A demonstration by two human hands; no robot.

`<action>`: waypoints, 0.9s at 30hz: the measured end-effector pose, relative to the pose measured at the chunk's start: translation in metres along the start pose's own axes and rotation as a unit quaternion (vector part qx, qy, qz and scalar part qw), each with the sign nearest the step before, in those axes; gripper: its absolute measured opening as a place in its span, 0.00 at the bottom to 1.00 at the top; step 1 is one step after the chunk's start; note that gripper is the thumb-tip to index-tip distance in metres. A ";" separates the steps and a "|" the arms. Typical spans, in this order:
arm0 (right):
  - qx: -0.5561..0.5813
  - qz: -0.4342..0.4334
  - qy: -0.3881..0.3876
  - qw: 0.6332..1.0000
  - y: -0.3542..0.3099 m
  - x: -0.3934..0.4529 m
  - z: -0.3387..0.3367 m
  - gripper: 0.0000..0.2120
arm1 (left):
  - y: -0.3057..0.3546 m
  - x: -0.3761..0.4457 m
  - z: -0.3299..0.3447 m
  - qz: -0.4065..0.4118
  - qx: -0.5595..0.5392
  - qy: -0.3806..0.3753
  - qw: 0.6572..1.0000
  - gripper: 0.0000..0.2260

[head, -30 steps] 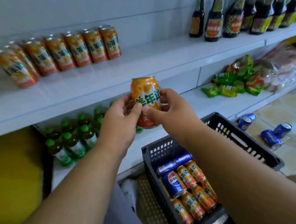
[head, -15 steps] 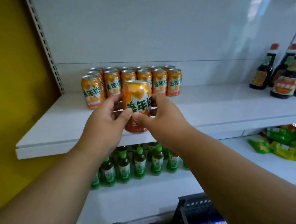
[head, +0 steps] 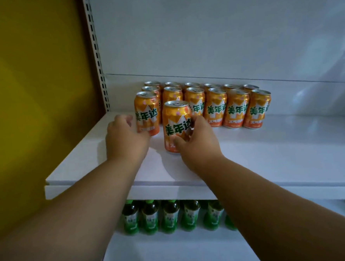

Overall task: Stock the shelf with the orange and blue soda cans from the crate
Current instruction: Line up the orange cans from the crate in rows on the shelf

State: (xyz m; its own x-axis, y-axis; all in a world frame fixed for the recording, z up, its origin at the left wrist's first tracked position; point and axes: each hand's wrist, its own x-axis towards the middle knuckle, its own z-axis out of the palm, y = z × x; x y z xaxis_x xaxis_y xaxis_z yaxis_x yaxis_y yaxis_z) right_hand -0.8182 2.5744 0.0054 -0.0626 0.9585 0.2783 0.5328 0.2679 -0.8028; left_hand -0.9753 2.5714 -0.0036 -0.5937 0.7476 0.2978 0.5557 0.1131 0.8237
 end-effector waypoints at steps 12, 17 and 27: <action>-0.062 0.015 0.039 0.997 0.008 0.055 0.025 0.25 | -0.008 0.038 0.032 -0.004 -0.049 -0.048 0.998 0.31; -0.056 0.022 0.055 0.997 0.008 0.062 0.035 0.26 | -0.008 0.037 0.034 0.009 -0.037 -0.043 0.998 0.27; -0.064 0.018 0.064 0.996 0.009 0.069 0.039 0.30 | -0.009 0.039 0.037 0.010 -0.014 -0.034 0.999 0.27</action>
State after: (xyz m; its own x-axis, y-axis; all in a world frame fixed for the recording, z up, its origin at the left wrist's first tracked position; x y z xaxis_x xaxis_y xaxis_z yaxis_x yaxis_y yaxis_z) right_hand -0.8508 2.6472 -0.0031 0.0629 0.9446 0.3223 0.6363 0.2108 -0.7421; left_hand -0.9824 2.6238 -0.0172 -0.5406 0.7924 0.2825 0.5504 0.0792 0.8311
